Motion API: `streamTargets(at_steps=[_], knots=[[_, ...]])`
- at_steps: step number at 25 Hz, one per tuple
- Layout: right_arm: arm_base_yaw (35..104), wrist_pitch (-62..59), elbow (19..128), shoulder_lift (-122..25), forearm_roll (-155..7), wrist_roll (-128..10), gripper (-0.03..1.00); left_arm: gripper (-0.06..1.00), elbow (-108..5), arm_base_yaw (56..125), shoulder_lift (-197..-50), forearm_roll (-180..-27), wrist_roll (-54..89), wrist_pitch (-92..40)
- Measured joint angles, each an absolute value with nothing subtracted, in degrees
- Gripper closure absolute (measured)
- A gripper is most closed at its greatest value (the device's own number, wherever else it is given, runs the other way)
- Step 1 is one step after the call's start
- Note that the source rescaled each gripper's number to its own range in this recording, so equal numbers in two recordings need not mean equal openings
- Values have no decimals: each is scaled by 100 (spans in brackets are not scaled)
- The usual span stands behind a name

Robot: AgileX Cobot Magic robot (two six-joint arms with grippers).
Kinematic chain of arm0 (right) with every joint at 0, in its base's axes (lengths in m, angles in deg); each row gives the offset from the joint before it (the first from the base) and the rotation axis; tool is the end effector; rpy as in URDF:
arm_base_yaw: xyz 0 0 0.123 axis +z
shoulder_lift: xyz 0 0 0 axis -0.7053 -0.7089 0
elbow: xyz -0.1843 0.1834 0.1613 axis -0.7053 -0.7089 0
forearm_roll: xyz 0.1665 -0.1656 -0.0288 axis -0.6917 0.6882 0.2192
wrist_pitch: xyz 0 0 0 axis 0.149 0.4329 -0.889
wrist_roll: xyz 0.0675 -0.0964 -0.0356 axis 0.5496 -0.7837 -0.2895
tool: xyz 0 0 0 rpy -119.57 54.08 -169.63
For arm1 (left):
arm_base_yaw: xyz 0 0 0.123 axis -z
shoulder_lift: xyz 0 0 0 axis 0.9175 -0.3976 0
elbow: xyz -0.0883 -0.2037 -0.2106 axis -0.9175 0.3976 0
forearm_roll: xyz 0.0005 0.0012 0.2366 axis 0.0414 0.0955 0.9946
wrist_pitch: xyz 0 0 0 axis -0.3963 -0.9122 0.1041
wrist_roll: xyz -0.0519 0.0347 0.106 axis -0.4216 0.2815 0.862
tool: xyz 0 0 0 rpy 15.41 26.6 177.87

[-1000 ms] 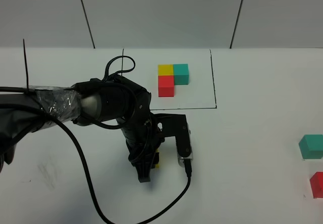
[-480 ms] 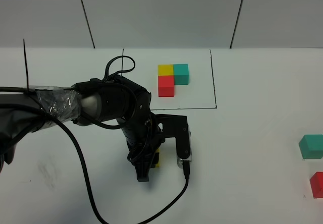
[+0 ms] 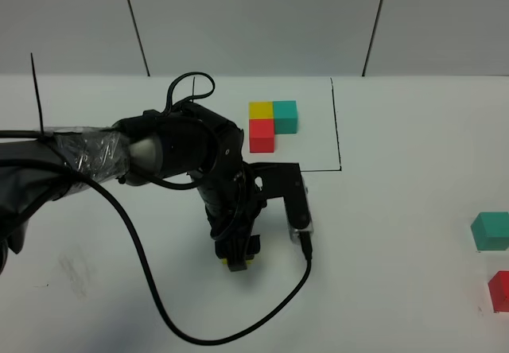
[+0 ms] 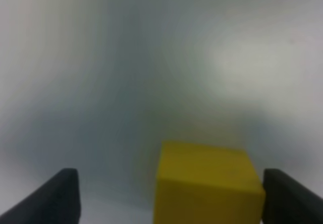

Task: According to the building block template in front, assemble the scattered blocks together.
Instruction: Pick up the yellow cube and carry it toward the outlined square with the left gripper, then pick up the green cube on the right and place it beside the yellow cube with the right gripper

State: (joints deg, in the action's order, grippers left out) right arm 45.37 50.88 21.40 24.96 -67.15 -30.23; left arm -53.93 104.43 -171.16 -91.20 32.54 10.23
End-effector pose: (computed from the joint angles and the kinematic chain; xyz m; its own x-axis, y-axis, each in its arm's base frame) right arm -0.0122 0.0027 0.2522 -0.4665 0.1092 -0.8778 0.0239 0.9935 0.1109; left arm 0.3400 -0.2665 0.1379 -0.0532 0.9777 -0.2030 0.9746 0.0951 0.2027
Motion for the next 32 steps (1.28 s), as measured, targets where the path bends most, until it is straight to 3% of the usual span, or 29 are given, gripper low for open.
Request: streamTargets(at_steps=[3,6,12,21,32], knots=[[4537,5088,2140,2496,-6715,-3023,21,4,-5848,10530,-17088,-9078,2707,1582],[4537,5088,2140,2496,-6715,-3023,21,-5,-6297,10676,-16928,-9045,2071,2172],[4537,5088,2140,2496,-6715,-3023,21,-5,-6898,10728,-16031,-8517,701,2851],[4537,5088,2140,2496,-6721,-3023,21,0,-6914,10541,-14166,-6708,-1047,3793],[4537,5088,2140,2496,-6721,-3023,21,6,-6899,10530,-11175,-6951,-1792,3801]])
